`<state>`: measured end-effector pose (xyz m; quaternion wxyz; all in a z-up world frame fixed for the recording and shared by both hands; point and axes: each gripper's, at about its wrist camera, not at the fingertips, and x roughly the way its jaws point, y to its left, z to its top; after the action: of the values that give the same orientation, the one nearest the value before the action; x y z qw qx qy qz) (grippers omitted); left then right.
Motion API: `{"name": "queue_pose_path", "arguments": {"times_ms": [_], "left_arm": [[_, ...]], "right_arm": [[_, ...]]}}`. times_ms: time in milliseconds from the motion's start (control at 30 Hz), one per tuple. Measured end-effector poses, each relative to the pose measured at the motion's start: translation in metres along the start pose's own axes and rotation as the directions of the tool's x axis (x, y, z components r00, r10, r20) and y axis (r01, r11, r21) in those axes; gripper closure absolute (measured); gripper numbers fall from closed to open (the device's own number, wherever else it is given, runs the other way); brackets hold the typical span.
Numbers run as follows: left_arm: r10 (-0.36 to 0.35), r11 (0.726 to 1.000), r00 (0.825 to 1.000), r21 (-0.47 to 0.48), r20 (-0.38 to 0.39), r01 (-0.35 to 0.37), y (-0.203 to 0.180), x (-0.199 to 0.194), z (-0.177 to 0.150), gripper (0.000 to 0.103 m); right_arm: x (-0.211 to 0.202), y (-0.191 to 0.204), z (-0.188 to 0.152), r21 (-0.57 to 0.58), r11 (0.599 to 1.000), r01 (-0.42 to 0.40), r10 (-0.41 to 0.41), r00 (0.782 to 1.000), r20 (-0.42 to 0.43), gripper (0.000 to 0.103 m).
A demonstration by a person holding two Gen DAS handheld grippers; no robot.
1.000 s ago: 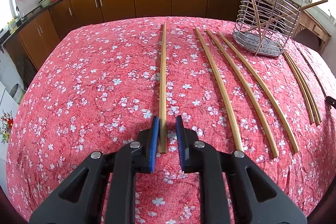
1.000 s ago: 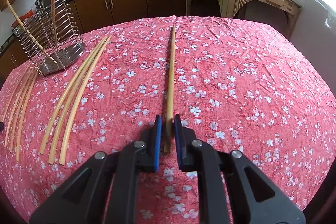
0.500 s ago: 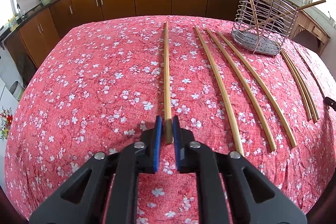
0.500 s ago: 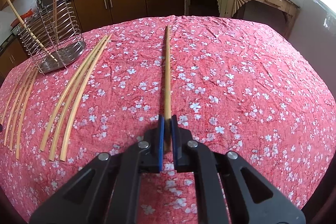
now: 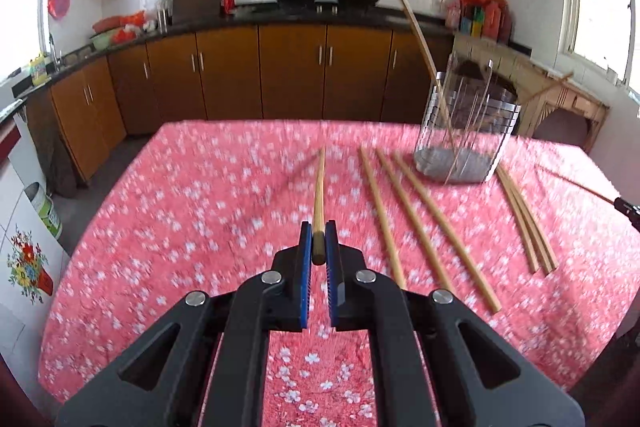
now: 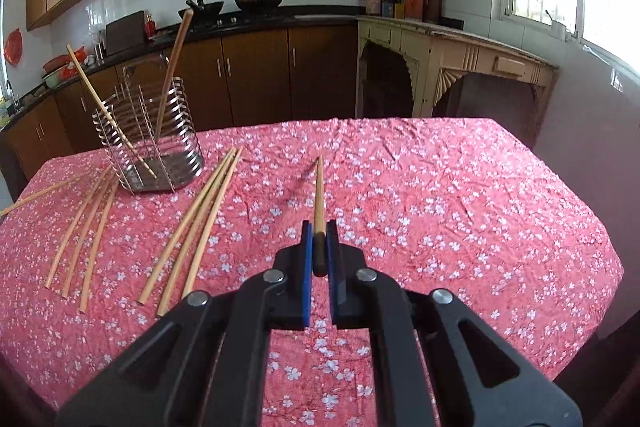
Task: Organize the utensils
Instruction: 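Lift both held chopsticks and carry them over the wire holder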
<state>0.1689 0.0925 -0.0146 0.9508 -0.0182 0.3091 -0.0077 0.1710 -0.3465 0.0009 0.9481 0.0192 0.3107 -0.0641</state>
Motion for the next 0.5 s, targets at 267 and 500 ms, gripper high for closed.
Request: {"name": "queue_pose_path", "arguments": {"times_ms": [267, 500], "left_arm": [[0.026, 0.998, 0.991, -0.054, 0.13, -0.019, 0.005, -0.02, 0.053, 0.096], [0.05, 0.996, 0.982, -0.083, 0.181, -0.035, 0.011, -0.028, 0.088, 0.096]], "right_arm": [[-0.024, 0.0, 0.048, 0.002, 1.0, 0.006, -0.006, 0.991, 0.131, 0.095], [-0.041, 0.002, 0.088, 0.001, 1.0, 0.003, -0.003, 0.976, 0.216, 0.096]]}}
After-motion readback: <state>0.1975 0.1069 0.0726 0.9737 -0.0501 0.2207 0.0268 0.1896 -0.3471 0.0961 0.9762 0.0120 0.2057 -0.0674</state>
